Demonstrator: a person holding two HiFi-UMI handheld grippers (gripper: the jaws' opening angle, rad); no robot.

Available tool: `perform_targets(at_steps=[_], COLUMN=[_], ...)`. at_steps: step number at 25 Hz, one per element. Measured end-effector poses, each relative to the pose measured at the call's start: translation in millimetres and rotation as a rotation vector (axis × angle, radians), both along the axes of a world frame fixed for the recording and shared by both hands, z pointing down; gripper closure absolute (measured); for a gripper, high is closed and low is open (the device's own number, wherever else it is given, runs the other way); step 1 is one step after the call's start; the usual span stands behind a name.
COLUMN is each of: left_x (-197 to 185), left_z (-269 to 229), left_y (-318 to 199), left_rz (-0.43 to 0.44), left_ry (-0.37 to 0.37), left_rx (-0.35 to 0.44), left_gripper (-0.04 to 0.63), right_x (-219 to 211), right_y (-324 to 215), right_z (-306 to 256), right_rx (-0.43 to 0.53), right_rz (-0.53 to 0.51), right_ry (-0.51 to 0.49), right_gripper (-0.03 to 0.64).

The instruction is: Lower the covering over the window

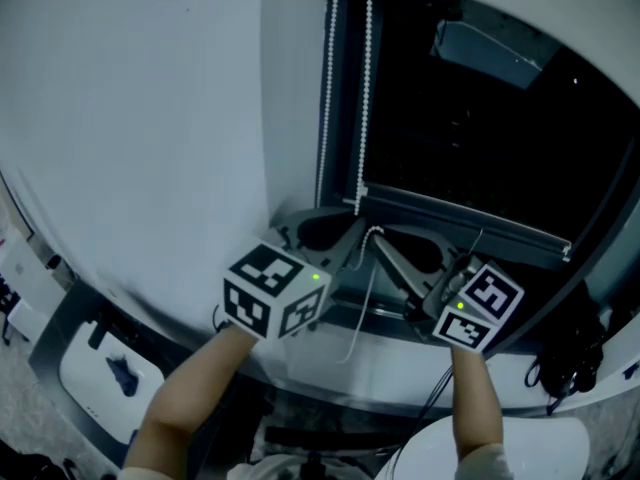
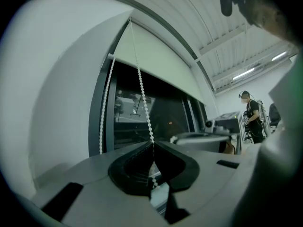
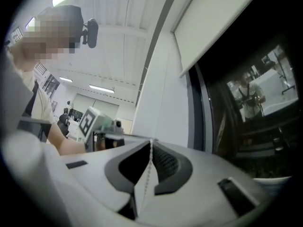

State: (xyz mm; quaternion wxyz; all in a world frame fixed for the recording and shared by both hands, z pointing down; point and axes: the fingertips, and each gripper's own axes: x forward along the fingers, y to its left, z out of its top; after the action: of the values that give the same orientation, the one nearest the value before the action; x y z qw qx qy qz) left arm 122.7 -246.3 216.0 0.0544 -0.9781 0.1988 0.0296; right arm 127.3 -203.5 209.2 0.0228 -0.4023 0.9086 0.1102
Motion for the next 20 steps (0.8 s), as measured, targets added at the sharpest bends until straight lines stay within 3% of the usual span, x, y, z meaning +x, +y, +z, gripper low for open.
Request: perform_targets(at_steps=[6,10,11,15,20], left_x=[-0.3,-4.9,-7.0,-14.7,-15.2], left_z=[28.0,35.0,35.6,36.1,36.2], left_y=[-0.7,0.3,-1.0,-6.9,-7.0], left_rz=[-0.005,-0.023,-0.028,-0.046,-0.049], left_ry=[-0.036,-0.047,-0.046,-0.051,-0.047], left_rx=[-0.020,-0.008,-0.012,-0.016,-0.012], left_gripper=[0.564,0.564,0.563,0.563,0.565], right_x=[-2.1,-12.3,-13.9,-16.2,-15.4], right_y=[-1.8,-3.8,-5.1,-6.0,10.9], right_z=[-49.8,-52.8,-49.4,-26.7,-18.5], right_rx=[0.081,0.058,0.038,-0.034,-0.091], right_rz=[0.042,0.031,0.029,0.010,-0.080], right_ry=[-0.036,0.107,0.157,0.352,0.389], right_gripper=[0.605,0.591,0.553,0.525,0.525])
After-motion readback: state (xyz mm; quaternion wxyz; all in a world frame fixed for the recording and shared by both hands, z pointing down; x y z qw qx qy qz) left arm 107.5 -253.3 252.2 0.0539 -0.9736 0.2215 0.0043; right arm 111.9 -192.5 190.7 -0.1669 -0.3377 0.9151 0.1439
